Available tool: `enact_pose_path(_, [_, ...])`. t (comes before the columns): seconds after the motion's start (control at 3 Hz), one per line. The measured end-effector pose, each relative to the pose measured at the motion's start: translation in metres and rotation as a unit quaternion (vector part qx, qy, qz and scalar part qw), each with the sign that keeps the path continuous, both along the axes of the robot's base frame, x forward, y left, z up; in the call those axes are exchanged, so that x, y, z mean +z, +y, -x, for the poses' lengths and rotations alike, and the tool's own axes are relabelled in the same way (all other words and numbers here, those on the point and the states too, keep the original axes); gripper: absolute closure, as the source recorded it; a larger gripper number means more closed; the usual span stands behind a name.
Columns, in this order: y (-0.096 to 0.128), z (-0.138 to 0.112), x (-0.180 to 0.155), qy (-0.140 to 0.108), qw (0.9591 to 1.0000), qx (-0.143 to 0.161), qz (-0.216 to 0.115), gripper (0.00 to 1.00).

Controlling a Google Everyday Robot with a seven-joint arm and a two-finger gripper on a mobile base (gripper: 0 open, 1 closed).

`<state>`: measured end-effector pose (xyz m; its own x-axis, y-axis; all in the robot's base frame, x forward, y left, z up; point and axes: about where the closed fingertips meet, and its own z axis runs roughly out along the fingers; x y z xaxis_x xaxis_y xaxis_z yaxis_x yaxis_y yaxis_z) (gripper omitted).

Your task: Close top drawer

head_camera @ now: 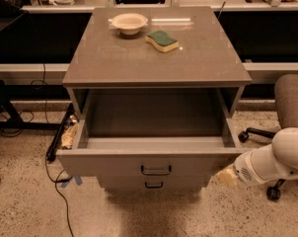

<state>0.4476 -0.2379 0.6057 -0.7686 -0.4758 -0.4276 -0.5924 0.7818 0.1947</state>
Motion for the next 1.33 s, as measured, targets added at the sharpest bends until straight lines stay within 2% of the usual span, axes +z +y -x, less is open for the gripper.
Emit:
enact_pose_path(0.33, [0.013,-0.029,-0.006,-0.035,0.9986,-0.005,-0.04,1.0])
enact_pose_path(0.67, [0.013,-0.029,-0.006,-0.035,0.9986,-0.005,-0.04,1.0])
enact_pose_path(1.0, [0.028,-0.064,-0.004,-0.069,0.9956,0.017,-0.062,1.0])
enact_pose_path(1.33, [0.036,-0.086,0.001,-0.091,0.9925,0.03,-0.076,1.0])
